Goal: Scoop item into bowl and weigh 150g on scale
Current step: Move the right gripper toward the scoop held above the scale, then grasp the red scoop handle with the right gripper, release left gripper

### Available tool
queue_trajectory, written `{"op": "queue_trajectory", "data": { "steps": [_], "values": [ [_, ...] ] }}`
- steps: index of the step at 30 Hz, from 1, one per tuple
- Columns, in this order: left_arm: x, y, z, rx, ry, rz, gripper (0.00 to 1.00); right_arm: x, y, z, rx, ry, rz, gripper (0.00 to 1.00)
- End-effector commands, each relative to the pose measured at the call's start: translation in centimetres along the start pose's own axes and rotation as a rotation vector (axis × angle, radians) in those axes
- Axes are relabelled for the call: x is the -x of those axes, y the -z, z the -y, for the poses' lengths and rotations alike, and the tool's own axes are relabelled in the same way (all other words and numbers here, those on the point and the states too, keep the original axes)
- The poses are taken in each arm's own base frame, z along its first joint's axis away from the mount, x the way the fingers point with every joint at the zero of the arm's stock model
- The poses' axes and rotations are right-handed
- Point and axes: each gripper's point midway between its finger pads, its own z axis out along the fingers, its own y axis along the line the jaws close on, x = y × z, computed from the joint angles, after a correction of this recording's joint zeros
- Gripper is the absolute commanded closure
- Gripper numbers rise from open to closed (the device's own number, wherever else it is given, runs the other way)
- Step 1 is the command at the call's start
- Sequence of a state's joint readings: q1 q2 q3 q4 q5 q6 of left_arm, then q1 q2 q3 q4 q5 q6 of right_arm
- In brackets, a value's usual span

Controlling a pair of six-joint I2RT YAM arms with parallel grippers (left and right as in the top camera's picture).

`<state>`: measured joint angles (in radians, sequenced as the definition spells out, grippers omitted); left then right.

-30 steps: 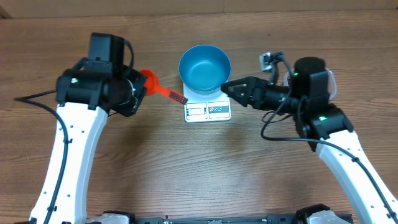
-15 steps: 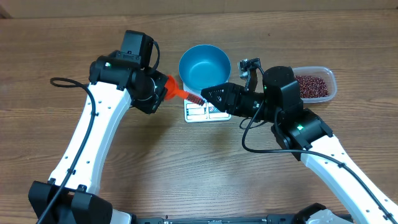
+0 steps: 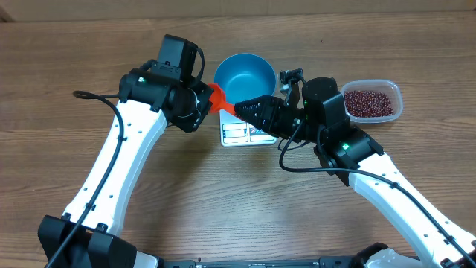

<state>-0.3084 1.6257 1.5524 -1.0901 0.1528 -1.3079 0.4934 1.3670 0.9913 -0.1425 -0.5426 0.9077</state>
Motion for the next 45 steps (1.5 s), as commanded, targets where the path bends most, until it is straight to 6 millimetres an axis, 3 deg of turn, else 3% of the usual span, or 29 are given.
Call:
{"op": "queue_trajectory", "data": {
  "steps": [1, 6, 26, 45],
  "values": [
    [-0.1, -0.1, 0.2, 0.002, 0.015, 0.013, 0.96, 0.5, 0.1, -1.2, 0.019, 0.010, 0.019, 0.59],
    [-0.4, -0.2, 0.3, 0.002, 0.036, 0.010, 0.96, 0.5, 0.1, -1.1, 0.018, -0.001, 0.018, 0.67],
    [-2.2, -0.1, 0.7, -0.018, 0.060, -0.093, 0.96, 0.6, -0.1, -1.0, 0.003, -0.004, 0.037, 0.71],
    [-2.2, -0.1, 0.3, -0.004, 0.059, -0.094, 0.95, 0.7, -0.1, -1.0, 0.001, 0.023, 0.041, 0.85]
  ]
}}
